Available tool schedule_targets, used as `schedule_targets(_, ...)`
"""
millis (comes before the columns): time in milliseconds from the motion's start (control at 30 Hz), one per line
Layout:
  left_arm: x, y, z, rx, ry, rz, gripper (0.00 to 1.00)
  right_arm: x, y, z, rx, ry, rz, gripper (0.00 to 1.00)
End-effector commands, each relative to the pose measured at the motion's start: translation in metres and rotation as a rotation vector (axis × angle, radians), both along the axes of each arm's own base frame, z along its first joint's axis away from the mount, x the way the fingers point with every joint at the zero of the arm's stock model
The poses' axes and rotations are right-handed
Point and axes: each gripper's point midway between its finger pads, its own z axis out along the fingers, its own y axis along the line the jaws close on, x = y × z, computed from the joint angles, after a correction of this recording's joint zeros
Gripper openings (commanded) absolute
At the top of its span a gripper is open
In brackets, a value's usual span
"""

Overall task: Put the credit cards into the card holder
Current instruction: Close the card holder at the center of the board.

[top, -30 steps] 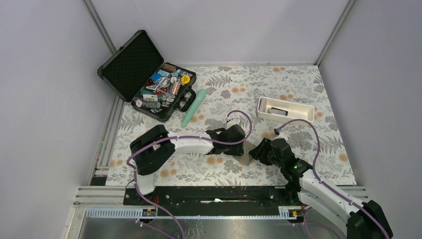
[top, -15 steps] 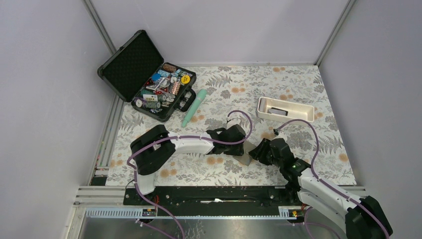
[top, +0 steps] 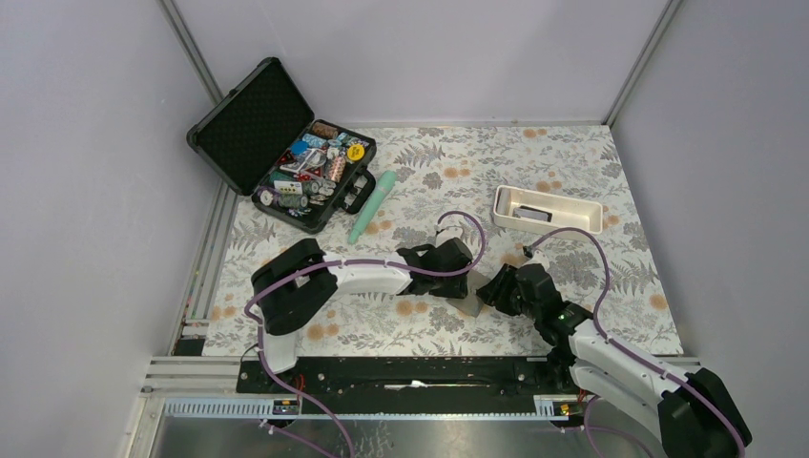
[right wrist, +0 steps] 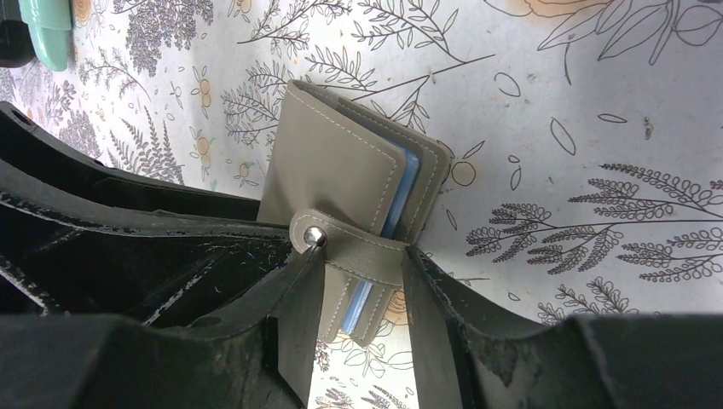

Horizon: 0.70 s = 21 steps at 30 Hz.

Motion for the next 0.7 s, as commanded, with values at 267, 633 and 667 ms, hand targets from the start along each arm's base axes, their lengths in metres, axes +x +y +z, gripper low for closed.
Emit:
schedule_targets(267, -0.0263, 0.0271, -0.0422, 0.164, 0.080, -0.049, 0.43, 0.0081, -0.0018, 0.0123, 0.010, -0.050, -0.036, 0.51)
schedule_targets(633, -0.0267, 0.0270, -0.0426, 0.165, 0.083, -0.050, 0.43, 0.0057, -0.0006, 0.0036, 0.004, -0.012, -0.035, 0.51)
schedule_targets(667, -0.0267, 0.0269, -0.0425, 0.165, 0.084, -0.050, 0.43, 0.0055, -0.0001, 0.0032, 0.005, -0.010, -0.033, 0.51)
